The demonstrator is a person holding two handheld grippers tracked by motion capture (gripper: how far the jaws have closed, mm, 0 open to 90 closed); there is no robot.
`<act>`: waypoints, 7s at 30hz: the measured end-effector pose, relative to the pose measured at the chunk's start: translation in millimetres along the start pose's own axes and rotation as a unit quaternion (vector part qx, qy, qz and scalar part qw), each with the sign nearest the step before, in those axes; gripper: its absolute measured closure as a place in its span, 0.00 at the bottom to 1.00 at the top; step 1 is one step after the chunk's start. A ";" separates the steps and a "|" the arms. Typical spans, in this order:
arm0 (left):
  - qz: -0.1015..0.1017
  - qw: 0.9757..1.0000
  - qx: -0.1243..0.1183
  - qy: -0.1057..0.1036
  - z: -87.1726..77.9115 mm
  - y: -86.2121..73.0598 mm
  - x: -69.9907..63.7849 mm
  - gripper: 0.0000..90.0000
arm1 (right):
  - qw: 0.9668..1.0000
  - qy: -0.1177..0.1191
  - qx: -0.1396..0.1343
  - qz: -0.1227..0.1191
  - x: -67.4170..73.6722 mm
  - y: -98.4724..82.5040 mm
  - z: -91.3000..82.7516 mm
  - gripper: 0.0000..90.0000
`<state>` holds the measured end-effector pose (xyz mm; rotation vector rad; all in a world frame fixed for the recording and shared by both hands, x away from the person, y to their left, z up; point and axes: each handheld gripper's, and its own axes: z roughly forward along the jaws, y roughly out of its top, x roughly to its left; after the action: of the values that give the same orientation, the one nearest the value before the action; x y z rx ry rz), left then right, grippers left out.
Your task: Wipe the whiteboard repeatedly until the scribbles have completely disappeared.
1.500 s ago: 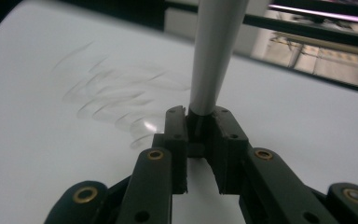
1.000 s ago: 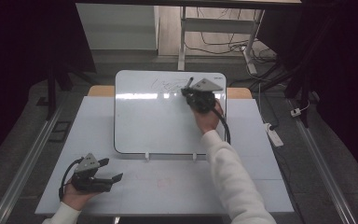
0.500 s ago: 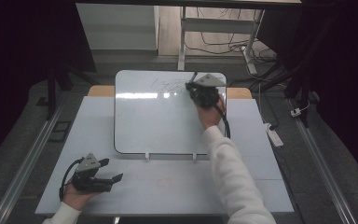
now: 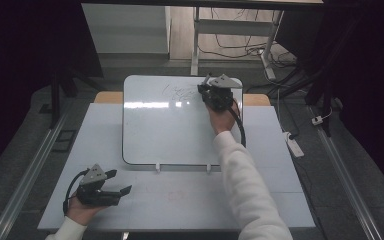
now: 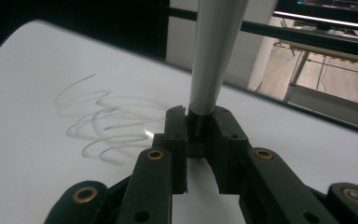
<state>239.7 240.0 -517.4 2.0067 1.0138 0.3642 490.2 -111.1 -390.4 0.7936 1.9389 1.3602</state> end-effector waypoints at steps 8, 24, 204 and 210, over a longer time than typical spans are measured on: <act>0.000 1.000 -0.001 0.000 -1.0 -0.5 -0.5 0.21 | 0.999 -0.007 0.010 -0.050 8.1 4.3 2.5 0.86; -0.003 1.000 0.000 0.000 0.3 -0.2 0.4 0.21 | 1.000 0.011 0.000 -0.003 0.2 9.3 9.4 0.86; -0.008 1.000 -0.013 -0.009 -6.0 -0.5 -0.7 0.22 | 1.000 0.006 0.002 -0.014 21.6 4.7 11.7 0.86; -0.008 1.000 -0.010 -0.009 -3.4 -0.4 -0.3 0.22 | 0.997 0.034 0.011 -0.064 49.8 -7.8 13.1 0.86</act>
<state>237.4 241.9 -515.6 1.9792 1.0115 0.3458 468.7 -67.5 -409.0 0.6289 2.0233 1.3059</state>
